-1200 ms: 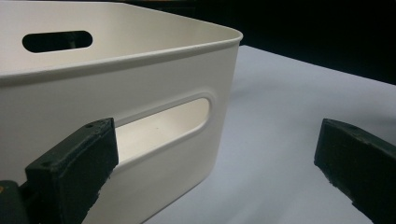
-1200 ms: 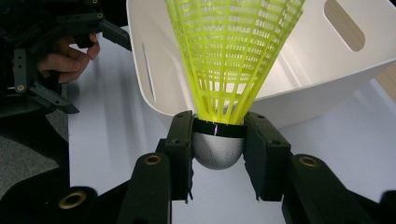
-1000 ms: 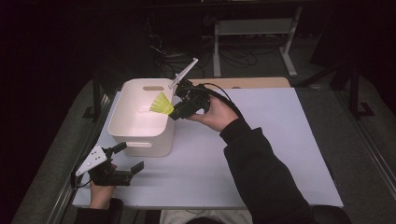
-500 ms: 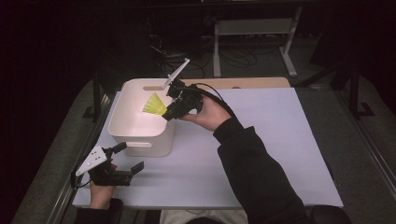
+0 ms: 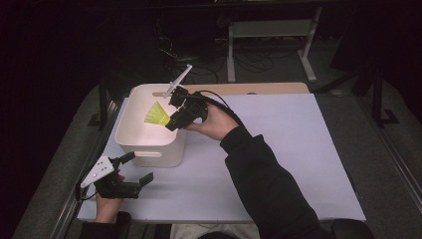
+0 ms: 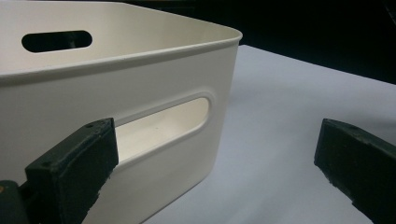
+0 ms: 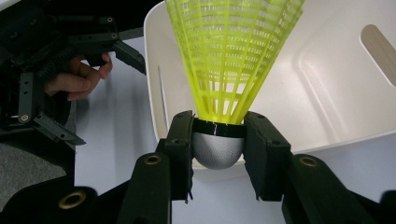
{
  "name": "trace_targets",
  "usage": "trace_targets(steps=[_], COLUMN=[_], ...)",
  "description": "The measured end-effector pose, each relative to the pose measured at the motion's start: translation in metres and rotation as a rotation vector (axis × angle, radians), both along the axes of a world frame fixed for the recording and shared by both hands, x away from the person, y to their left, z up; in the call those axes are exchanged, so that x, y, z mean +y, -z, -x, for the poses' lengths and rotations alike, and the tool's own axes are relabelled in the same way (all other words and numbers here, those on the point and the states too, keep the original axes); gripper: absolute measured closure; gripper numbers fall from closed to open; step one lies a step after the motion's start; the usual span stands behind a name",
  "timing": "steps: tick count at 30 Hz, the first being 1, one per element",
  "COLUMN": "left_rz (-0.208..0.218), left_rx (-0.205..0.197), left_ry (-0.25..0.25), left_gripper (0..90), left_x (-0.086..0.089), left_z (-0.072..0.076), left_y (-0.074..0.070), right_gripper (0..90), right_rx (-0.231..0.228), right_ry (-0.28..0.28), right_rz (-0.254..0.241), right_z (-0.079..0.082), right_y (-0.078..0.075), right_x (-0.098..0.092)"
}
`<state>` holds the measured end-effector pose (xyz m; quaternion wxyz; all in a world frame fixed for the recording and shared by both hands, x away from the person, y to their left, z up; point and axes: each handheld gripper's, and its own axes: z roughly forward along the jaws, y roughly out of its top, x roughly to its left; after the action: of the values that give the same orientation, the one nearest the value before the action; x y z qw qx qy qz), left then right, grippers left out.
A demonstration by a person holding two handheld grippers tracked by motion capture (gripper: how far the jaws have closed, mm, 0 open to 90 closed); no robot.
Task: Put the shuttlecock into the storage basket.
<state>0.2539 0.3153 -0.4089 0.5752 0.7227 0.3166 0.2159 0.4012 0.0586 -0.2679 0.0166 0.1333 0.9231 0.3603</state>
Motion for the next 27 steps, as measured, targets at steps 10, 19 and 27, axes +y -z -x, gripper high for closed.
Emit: trace_targets(steps=[10, 19, 27], left_rz=[0.000, -0.001, -0.002], left_rx=[0.000, -0.001, -0.001], left_ry=[0.000, 0.001, 0.001], left_gripper=[0.0, 0.0, 0.0], left_x=[0.000, 0.000, 0.000], left_z=[0.000, 0.000, 0.001], left_y=[0.000, 0.000, 0.000], right_gripper=[62.9, 62.9, 62.9], right_rx=[0.006, 0.015, 0.021], right_ry=[-0.005, -0.009, -0.022], right_rz=[0.009, 0.008, 0.014], right_z=[-0.001, -0.004, -0.006], right_y=[0.007, 0.012, 0.018], right_x=[0.009, 0.013, 0.021])
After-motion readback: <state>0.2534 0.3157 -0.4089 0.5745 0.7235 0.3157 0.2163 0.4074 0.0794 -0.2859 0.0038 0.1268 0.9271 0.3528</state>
